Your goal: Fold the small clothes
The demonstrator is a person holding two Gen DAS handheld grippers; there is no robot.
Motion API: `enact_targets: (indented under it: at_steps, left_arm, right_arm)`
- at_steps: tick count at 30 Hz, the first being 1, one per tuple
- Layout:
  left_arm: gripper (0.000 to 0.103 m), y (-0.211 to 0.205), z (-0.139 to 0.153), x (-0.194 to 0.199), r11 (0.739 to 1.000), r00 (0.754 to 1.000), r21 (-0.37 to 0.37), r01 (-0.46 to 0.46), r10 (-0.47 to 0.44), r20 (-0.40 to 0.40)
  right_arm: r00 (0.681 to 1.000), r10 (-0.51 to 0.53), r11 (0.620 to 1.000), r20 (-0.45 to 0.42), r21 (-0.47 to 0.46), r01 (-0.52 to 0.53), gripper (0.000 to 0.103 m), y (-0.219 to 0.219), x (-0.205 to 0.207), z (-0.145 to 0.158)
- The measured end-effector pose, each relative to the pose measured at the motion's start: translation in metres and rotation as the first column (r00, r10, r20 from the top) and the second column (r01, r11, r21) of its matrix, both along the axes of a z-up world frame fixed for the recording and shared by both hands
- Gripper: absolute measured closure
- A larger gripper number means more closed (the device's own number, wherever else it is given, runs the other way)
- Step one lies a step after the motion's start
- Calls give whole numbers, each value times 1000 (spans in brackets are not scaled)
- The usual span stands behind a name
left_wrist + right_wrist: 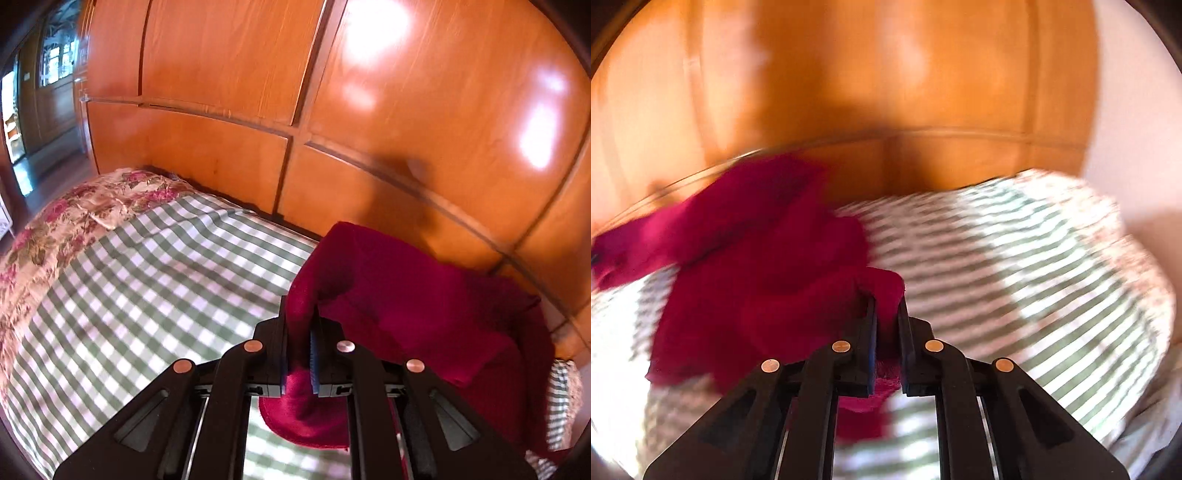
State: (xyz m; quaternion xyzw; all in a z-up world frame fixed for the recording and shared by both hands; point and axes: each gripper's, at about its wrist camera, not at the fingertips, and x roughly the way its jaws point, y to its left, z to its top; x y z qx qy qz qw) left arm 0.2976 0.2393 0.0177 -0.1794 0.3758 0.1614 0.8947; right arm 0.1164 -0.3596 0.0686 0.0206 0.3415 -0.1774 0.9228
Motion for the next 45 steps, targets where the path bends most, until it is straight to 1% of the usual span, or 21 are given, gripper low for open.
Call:
enact_targets:
  at_steps: [3, 4, 6, 7, 8, 10, 11, 12, 16, 19, 22, 26, 27, 28, 29, 30, 31, 32, 33, 38, 45]
  left_arm:
    - [94, 1, -8, 23, 999, 999, 46, -18, 20, -46]
    - [89, 0, -10, 27, 999, 998, 49, -18, 20, -54]
    - [63, -4, -13, 29, 996, 997, 79, -40, 44, -60]
    - [40, -6, -13, 27, 995, 997, 90, -44, 48, -52]
    - [36, -10, -13, 21, 994, 998, 98, -44, 47, -28]
    - [37, -18, -15, 9, 997, 999, 77, -19, 21, -31]
    - [38, -21, -17, -1, 999, 1000, 47, 1, 0, -23]
    - [38, -24, -20, -9, 999, 1000, 22, 23, -23, -21]
    - [38, -54, -42, -53, 977, 981, -102, 188, -192, -23]
    - [38, -80, -65, -80, 922, 948, -242, 301, -317, -25]
    - [38, -105, -86, -99, 859, 916, -357, 366, -401, -26]
    - [42, -135, -104, -112, 806, 882, -420, 417, -470, -25]
    - [49, -143, -110, -113, 790, 873, -441, 425, -487, -32]
    - [71, -150, -114, -112, 783, 864, -451, 429, -502, -48]
    - [83, -158, -116, -112, 778, 851, -444, 444, -522, -63]
    - [84, -164, -113, -114, 779, 844, -427, 460, -532, -61]
    - [92, -167, -111, -116, 780, 840, -409, 473, -540, -58]
    - [94, -169, -108, -118, 783, 838, -396, 480, -542, -56]
    - [95, -167, -103, -120, 787, 843, -388, 479, -536, -48]
    - [96, -144, -66, -140, 789, 851, -362, 497, -524, 29]
    - [96, -116, -28, -212, 748, 825, -379, 546, -559, 85]
  right_arm:
    - [989, -146, 987, -32, -65, 144, 95, -55, 37, 1]
    - [981, -186, 980, -44, -79, 183, 95, -69, 48, -1]
    - [961, -266, 961, -73, -92, 259, 95, -99, 73, -9]
    - [954, -286, 957, -88, -83, 279, 95, -110, 83, -13]
    - [949, -300, 953, -97, -81, 293, 94, -117, 91, -17]
    - [946, -310, 950, -99, -76, 303, 72, -122, 98, -21]
    - [946, -313, 949, -87, -73, 307, 45, -123, 99, -22]
    - [947, -313, 949, -69, -70, 308, 31, -119, 94, -24]
    - [971, -227, 973, -74, 16, 229, 31, -94, 67, -36]
    - [991, -53, 978, -121, 195, 76, 31, -63, 37, -57]
    - [980, 98, 931, -173, 364, -29, 31, -32, 13, -85]
    - [955, 214, 863, -206, 497, -86, 34, 3, -7, -114]
    - [948, 237, 859, -212, 502, -102, 38, 14, -10, -120]
    - [946, 242, 862, -216, 495, -107, 42, 19, -10, -123]
    - [944, 248, 867, -218, 485, -116, 54, 24, -10, -124]
    - [940, 263, 867, -217, 481, -131, 71, 30, -9, -123]
    - [938, 272, 870, -216, 472, -144, 79, 33, -7, -121]
    - [935, 283, 879, -214, 448, -163, 90, 38, -6, -116]
    - [936, 285, 889, -208, 422, -177, 93, 42, -6, -111]
    - [945, 312, 909, -101, 322, -266, 95, 50, -22, -54]
    - [927, 372, 907, -58, 237, -349, 95, 43, -82, -8]
